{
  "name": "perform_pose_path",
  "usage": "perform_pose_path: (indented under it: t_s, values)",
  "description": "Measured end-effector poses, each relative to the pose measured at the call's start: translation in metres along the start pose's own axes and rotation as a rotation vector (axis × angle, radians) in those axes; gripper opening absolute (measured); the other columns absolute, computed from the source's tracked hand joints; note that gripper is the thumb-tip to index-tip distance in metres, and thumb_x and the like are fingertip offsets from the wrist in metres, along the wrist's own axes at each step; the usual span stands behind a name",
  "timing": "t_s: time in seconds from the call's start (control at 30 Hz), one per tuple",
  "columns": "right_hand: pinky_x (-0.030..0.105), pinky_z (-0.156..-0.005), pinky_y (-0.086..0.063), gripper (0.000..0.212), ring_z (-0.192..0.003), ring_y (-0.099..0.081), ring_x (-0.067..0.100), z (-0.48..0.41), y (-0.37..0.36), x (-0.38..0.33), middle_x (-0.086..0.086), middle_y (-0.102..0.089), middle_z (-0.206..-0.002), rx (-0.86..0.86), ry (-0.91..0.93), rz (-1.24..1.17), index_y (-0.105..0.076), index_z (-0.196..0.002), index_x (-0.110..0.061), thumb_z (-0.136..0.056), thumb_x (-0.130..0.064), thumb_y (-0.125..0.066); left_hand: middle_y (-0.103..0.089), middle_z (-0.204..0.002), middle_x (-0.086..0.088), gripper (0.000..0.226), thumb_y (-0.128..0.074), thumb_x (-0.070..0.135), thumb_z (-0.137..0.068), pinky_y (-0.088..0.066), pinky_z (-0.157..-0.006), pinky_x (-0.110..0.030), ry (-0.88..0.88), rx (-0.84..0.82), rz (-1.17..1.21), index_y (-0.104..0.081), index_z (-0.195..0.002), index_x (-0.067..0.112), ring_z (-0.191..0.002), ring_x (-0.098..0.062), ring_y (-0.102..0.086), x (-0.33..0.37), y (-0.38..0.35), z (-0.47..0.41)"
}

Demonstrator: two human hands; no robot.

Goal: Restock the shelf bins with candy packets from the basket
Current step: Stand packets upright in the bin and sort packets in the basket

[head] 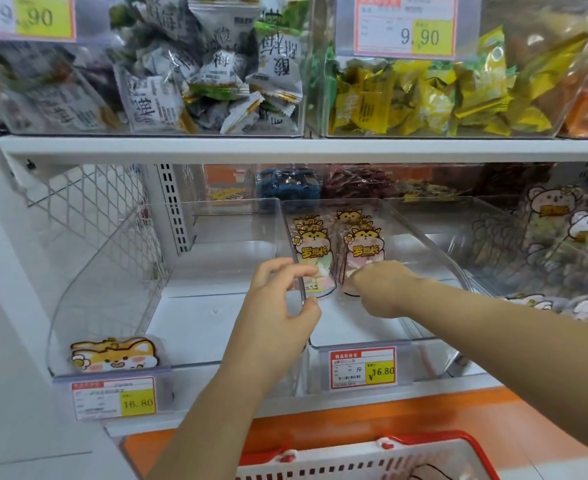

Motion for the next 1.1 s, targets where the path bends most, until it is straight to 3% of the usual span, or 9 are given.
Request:
perform_pose_path:
  t_s: [0.13,0.27,0.4,0.5,0.63,0.77,0.9,1.03,1.1]
  values:
    - [0.033,-0.068,-0.047,0.025,-0.1,-0.062,0.029,0.024,0.013,0.002,0.004,-0.065,-0.109,0.089,0.022,-0.067,-0.056,-0.112,-0.022,-0.091,-0.012,-0.047,-0.035,-0.138,0.025,0.035,-0.058,0.027,-0.097,-0.032,-0.084,-0.002,-0.002,-0.004,-0.063,-0.056,-0.129,0.041,-0.118,0.006,-0.046,0.0,0.001,0.0]
    - [0.036,-0.087,-0.053,0.037,-0.115,-0.061,0.018,0.083,0.037,0.001,-0.012,-0.062,-0.133,0.291,0.074,-0.306,-0.057,-0.133,-0.035,-0.097,-0.027,-0.05,-0.035,-0.145,0.017,0.04,-0.058,0.029,-0.097,-0.042,-0.099,-0.028,-0.003,0.025,-0.222,-0.054,-0.136,0.035,-0.118,-0.009,-0.052,0.011,0.004,0.013]
    - [0.033,-0.076,-0.054,0.026,-0.088,-0.066,0.006,0.165,0.045,-0.008,-0.018,-0.069,-0.107,0.576,0.127,-0.621,-0.066,-0.12,-0.032,-0.096,-0.026,-0.059,-0.044,-0.139,0.009,0.034,-0.06,0.022,-0.096,-0.044,-0.102,-0.032,-0.069,0.078,-0.273,-0.061,-0.129,0.028,-0.117,-0.012,-0.054,0.05,0.004,0.04]
    - [0.031,-0.07,-0.054,0.023,-0.081,-0.066,0.006,0.212,0.019,-0.035,-0.014,-0.072,-0.098,0.6,0.168,-0.794,-0.069,-0.114,-0.028,-0.093,-0.022,-0.062,-0.053,-0.129,0.007,0.029,-0.059,0.016,-0.094,-0.047,-0.097,-0.032,-0.131,0.109,-0.248,-0.065,-0.121,0.025,-0.11,-0.012,-0.058,0.066,-0.006,0.083]
    - [0.034,-0.072,-0.056,0.025,-0.084,-0.067,0.01,0.239,-0.049,-0.086,-0.013,-0.072,-0.101,0.348,0.197,-0.775,-0.067,-0.118,-0.033,-0.096,-0.027,-0.056,-0.059,-0.121,0.007,0.029,-0.058,0.013,-0.094,-0.045,-0.089,-0.026,0.065,0.028,-0.272,-0.066,-0.119,0.027,-0.104,-0.008,-0.057,0.031,-0.036,0.154]
    - [0.038,-0.076,-0.059,0.033,-0.086,-0.067,0.016,0.239,-0.141,-0.117,-0.006,-0.072,-0.107,0.05,0.141,-0.69,-0.058,-0.128,-0.038,-0.098,-0.03,-0.046,-0.064,-0.122,0.005,0.027,-0.058,0.017,-0.096,-0.052,-0.093,-0.036,0.382,-0.139,-0.298,-0.064,-0.121,0.026,-0.102,-0.011,-0.061,-0.038,-0.065,0.225]
    - [0.038,-0.085,-0.055,0.039,-0.099,-0.063,0.021,0.248,-0.223,-0.135,-0.002,-0.065,-0.123,-0.302,0.141,-0.552,-0.052,-0.132,-0.033,-0.093,-0.034,-0.053,-0.063,-0.122,0.006,0.028,-0.055,0.023,-0.099,-0.053,-0.094,-0.038,0.565,-0.451,-0.339,-0.062,-0.126,0.026,-0.106,-0.015,-0.063,-0.086,-0.093,0.286]
    - [0.039,-0.099,-0.05,0.05,-0.119,-0.058,0.022,0.257,-0.273,-0.135,0.001,-0.057,-0.134,-0.485,0.178,-0.488,-0.052,-0.135,-0.025,-0.088,-0.018,-0.065,-0.063,-0.125,-0.004,0.021,-0.051,0.027,-0.093,-0.052,-0.094,-0.042,0.62,-0.824,-0.46,-0.058,-0.107,0.041,-0.109,-0.023,-0.061,-0.107,-0.121,0.319]
    - [0.039,-0.098,-0.052,0.053,-0.117,-0.061,0.023,0.258,-0.291,-0.129,0.002,-0.058,-0.135,-0.562,0.121,-0.511,-0.049,-0.138,-0.025,-0.089,-0.019,-0.067,-0.056,-0.139,-0.004,0.039,-0.047,0.018,-0.097,-0.048,-0.102,-0.039,0.629,-0.958,-0.461,-0.057,-0.13,0.036,-0.12,-0.024,-0.057,-0.106,-0.134,0.326]
Point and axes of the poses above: each hand's wrist, its own z-axis away from the middle knuckle, its own y-axis out of the back of the hand, x = y × z, the point moved 4 cm from there along -z, towards the middle knuckle
